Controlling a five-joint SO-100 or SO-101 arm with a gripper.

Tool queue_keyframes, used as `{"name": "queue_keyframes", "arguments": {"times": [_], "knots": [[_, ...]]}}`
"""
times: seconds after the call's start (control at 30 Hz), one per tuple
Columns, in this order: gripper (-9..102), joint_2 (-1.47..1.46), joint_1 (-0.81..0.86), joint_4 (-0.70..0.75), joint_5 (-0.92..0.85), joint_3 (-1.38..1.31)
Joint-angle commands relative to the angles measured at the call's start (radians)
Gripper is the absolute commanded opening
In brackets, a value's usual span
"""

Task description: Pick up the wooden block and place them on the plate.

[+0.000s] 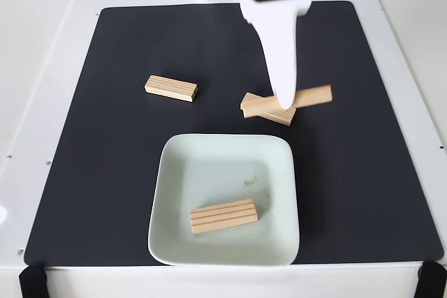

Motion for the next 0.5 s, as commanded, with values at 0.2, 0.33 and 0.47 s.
{"name": "queue_keyframes", "arguments": {"times": [0.2, 0.33, 0.47], "knots": [[-1, -0.379, 0.066, -0.020, 0.008, -0.419], [-1, -0.506, 0.067, -0.020, 0.008, -0.575], [-1, -0.583, 0.075, -0.020, 0.008, -0.676]]}}
